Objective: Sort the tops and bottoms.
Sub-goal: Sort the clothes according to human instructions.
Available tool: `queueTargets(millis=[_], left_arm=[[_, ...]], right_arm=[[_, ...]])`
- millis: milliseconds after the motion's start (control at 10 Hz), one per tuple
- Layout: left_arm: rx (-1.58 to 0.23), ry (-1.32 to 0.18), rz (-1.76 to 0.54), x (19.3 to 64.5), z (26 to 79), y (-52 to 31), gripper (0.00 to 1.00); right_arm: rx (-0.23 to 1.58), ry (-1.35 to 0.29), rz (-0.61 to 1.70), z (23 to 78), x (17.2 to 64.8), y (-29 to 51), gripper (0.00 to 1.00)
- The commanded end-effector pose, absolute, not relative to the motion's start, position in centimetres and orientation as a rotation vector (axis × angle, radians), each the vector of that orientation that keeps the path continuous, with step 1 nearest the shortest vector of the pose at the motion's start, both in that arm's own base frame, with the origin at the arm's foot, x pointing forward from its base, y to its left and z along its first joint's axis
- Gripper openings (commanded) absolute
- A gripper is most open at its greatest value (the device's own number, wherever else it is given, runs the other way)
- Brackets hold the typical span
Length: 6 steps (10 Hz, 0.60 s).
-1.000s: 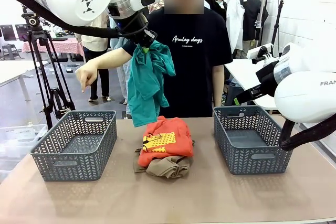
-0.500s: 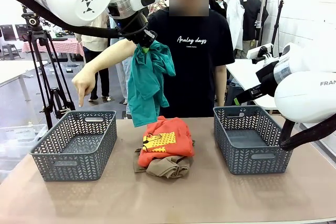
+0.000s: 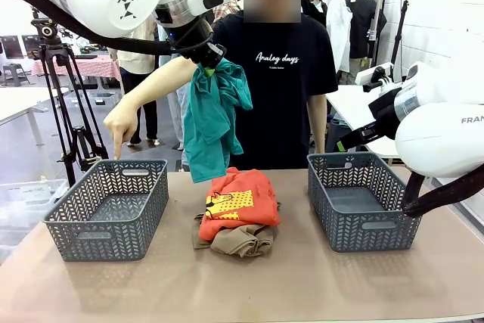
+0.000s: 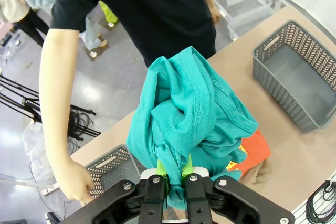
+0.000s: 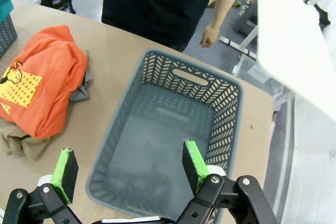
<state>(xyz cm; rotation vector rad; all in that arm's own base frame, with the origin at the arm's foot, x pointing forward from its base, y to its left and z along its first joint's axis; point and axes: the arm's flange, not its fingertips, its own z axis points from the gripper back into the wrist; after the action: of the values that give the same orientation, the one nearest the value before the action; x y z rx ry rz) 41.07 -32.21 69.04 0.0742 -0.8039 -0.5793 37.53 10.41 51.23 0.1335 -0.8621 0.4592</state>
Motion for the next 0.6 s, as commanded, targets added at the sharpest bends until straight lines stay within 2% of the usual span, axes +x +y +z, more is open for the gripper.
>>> queueTargets(millis=[0,300,500], left_arm=[[0.074,-0.809,-0.579,41.2,69.4,-32.0,0.0],[0.057,-0.791,-0.617,40.8,69.5,-31.8,0.0],[0.14,-0.827,-0.578,39.8,70.6,-28.8,0.0]], right_arm=[[0.133,-0.862,0.46,51.2,37.5,10.3,1.0],[0.133,-0.862,0.46,51.2,37.5,10.3,1.0],[0.133,-0.862,0.46,51.2,37.5,10.3,1.0]])
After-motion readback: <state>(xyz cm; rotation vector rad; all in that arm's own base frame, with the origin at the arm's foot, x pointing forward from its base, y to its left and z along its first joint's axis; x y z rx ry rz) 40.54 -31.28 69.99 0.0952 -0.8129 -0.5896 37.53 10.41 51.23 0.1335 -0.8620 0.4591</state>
